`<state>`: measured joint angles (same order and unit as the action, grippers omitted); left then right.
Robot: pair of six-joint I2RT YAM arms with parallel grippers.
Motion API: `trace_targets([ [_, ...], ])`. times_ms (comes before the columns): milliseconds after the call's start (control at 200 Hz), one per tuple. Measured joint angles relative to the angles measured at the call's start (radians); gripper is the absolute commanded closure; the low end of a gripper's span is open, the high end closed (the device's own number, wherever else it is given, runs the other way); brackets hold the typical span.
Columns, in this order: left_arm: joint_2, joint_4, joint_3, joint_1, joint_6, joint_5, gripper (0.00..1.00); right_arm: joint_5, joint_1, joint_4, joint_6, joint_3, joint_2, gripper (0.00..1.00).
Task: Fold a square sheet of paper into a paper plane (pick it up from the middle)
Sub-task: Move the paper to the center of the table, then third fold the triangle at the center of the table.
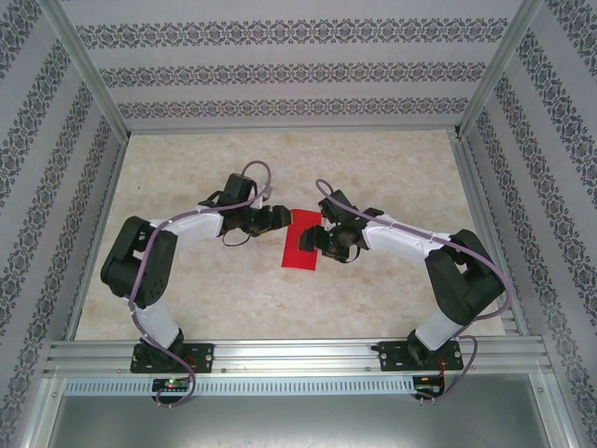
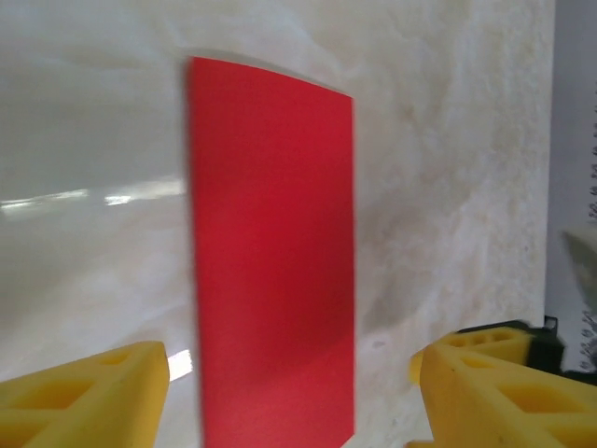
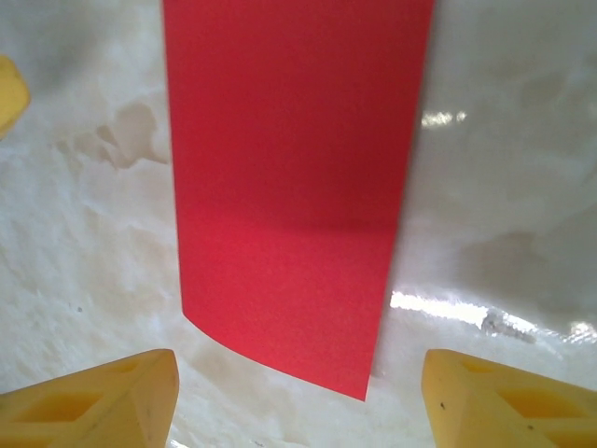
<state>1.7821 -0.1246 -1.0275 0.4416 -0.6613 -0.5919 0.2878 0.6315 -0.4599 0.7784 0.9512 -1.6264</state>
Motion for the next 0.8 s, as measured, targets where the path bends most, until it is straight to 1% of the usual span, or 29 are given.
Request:
trace_targets([
  [85,0.043,0.029,-0.020,0.020,-0.018,-0.024,0.35,0.009,0.002,0.035,0.040,-0.032,0.001,0.35],
  [170,0.080,0.040,-0.036,0.026,-0.030,-0.034,0.37,0.019,0.003,0.058,0.067,-0.050,0.001,0.38],
  [265,0.102,0.044,-0.041,0.026,-0.037,-0.042,0.39,0.029,0.006,0.080,0.089,-0.053,-0.001,0.40],
  [465,0.126,0.051,-0.053,0.027,-0.041,-0.055,0.41,0.044,0.015,0.111,0.100,-0.053,-0.026,0.41],
  [689,0.145,0.051,-0.060,0.032,-0.041,-0.058,0.41,0.038,0.028,0.085,0.099,-0.052,-0.047,0.40],
  [799,0.147,0.051,-0.061,0.032,-0.041,-0.058,0.41,0.037,0.030,0.079,0.099,-0.052,-0.047,0.42],
])
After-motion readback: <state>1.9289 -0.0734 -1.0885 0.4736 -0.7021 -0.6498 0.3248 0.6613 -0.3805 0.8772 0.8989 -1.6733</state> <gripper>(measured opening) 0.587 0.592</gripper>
